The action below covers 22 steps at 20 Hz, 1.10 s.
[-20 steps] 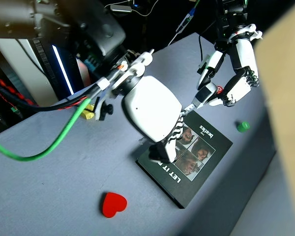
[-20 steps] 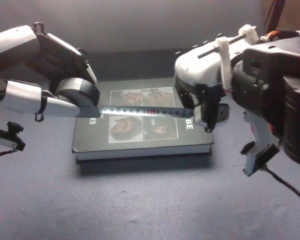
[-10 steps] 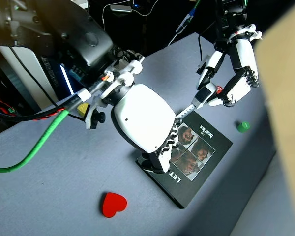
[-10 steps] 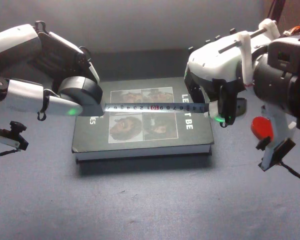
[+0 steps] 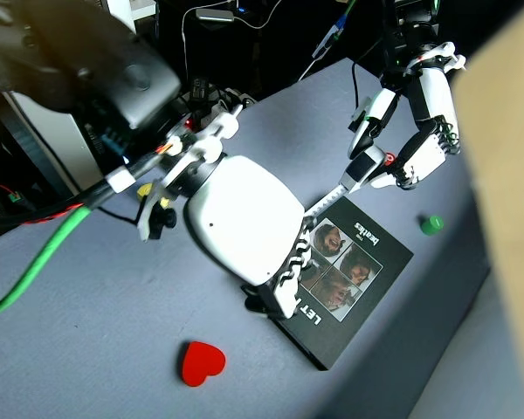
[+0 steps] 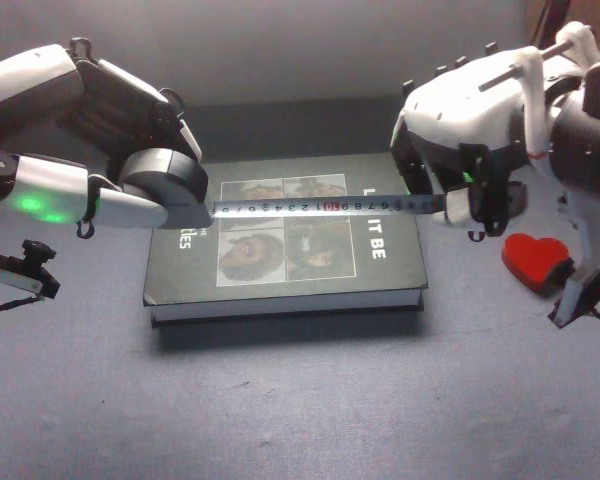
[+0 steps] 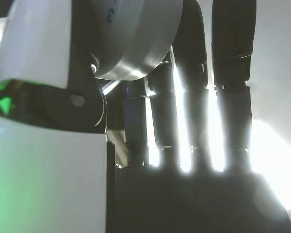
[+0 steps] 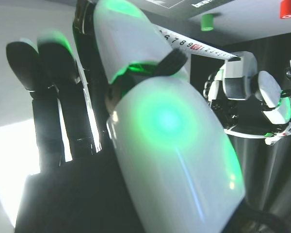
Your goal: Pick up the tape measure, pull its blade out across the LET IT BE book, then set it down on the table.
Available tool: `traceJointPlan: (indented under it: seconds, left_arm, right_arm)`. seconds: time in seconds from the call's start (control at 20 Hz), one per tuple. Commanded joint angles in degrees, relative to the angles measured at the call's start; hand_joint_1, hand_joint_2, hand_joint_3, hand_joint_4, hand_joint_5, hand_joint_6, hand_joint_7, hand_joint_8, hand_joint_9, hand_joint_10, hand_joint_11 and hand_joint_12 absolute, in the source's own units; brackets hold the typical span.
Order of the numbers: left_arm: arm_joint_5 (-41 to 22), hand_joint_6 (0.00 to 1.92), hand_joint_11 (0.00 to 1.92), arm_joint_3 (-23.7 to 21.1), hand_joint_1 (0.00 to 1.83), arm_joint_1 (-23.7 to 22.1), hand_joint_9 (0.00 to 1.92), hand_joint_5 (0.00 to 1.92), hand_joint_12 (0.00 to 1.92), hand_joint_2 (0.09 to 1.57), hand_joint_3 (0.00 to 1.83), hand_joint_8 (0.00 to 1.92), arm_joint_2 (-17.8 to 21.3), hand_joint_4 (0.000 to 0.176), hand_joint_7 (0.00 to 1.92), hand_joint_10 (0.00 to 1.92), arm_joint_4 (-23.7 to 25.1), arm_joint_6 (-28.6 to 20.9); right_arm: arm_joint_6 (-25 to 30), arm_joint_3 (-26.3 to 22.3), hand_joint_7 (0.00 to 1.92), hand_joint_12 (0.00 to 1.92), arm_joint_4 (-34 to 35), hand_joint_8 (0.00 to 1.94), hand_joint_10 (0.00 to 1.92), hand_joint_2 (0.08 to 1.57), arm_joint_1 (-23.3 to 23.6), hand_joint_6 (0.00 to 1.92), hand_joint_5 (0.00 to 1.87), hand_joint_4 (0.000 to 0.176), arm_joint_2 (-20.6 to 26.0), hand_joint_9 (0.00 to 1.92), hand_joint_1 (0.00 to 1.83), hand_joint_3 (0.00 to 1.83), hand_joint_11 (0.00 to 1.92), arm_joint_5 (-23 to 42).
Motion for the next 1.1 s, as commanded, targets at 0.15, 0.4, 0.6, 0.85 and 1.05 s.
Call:
traceJointPlan:
  seconds: [0.15, 0.4, 0.6, 0.85, 1.05]
  left_arm:
    - [-5.4, 0.66, 1.15, 0.6, 1.40, -0.5, 1.07, 1.02, 0.78, 1.05, 0.00, 0.67, 0.2, 0.000, 1.18, 1.03, -2.5, -0.2]
    - [-5.4, 0.74, 1.15, 0.7, 1.39, -0.5, 1.06, 0.97, 0.80, 1.06, 0.00, 0.70, 0.2, 0.000, 1.16, 1.05, -3.0, -0.2]
    - [-5.4, 0.68, 1.14, 0.5, 1.39, -0.4, 1.08, 1.02, 0.82, 1.05, 0.00, 0.71, 0.3, 0.000, 1.14, 1.03, -3.0, -0.2]
    - [-5.4, 0.67, 1.15, 0.5, 1.39, -0.4, 1.10, 1.01, 0.81, 1.05, 0.00, 0.72, 0.3, 0.000, 1.14, 1.00, -3.0, -0.2]
    - [-5.4, 0.69, 1.16, 0.5, 1.39, -0.2, 1.09, 0.99, 0.80, 1.06, 0.00, 0.72, 0.3, 0.000, 1.14, 1.02, -3.0, -0.2]
  right_arm:
    - [-2.5, 0.4, 0.96, 1.49, -4.4, 1.21, 1.09, 1.19, -0.1, 1.19, 0.75, 0.000, 3.0, 0.79, 1.22, 0.00, 0.66, 1.1]
    - [-3.8, 0.8, 0.90, 1.51, -4.5, 1.22, 1.51, 1.21, -0.4, 1.22, 0.69, 0.000, 4.9, 0.71, 1.34, 0.00, 0.63, -0.7]
    - [-4.6, 1.3, 0.94, 1.48, -4.5, 1.22, 1.09, 1.19, -0.4, 1.20, 0.75, 0.000, 6.4, 0.77, 1.21, 0.00, 0.66, -1.7]
    - [-5.3, 2.5, 0.92, 1.47, -4.5, 1.18, 1.47, 1.19, -0.9, 1.19, 0.72, 0.000, 7.6, 0.74, 1.35, 0.00, 0.65, -2.8]
    - [-6.0, 2.9, 0.91, 1.49, -4.5, 1.19, 1.48, 1.20, -1.2, 1.20, 0.71, 0.000, 8.2, 0.73, 1.35, 0.00, 0.64, -3.4]
